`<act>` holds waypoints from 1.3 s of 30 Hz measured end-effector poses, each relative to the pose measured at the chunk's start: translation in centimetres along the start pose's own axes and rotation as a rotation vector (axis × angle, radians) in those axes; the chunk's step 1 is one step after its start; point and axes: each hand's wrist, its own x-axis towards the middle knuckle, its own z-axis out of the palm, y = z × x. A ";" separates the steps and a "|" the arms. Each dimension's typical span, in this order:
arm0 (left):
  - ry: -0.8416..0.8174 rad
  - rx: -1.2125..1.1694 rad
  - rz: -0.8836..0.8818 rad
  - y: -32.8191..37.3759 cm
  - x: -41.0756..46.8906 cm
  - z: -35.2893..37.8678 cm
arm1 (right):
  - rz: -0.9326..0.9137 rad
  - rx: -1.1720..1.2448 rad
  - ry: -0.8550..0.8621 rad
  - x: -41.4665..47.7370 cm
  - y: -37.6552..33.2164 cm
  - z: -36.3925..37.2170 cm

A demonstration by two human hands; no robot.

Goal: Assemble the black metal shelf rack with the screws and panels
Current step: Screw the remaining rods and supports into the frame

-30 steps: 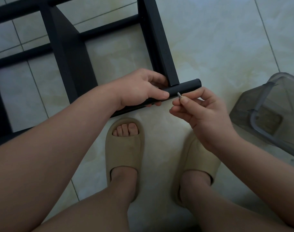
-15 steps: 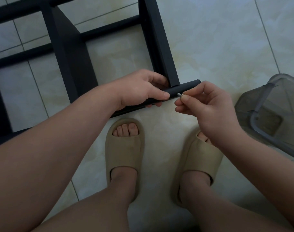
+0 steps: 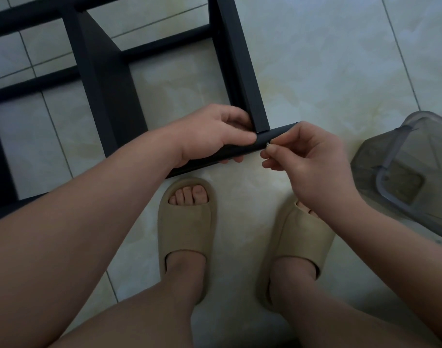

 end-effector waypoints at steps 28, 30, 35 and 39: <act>0.134 0.046 -0.065 0.7 1.1 0.7 | 0.066 -0.004 -0.016 0.2 -0.9 -0.1; 0.136 0.044 -0.068 0.7 1.0 0.7 | 0.127 0.089 -0.007 0.0 -0.8 0.1; 0.155 0.062 -0.069 0.7 1.1 0.9 | 0.231 0.216 -0.003 -0.2 -1.0 0.4; 0.157 0.074 -0.069 0.8 1.1 0.9 | 0.180 0.062 -0.034 0.3 -1.3 -0.1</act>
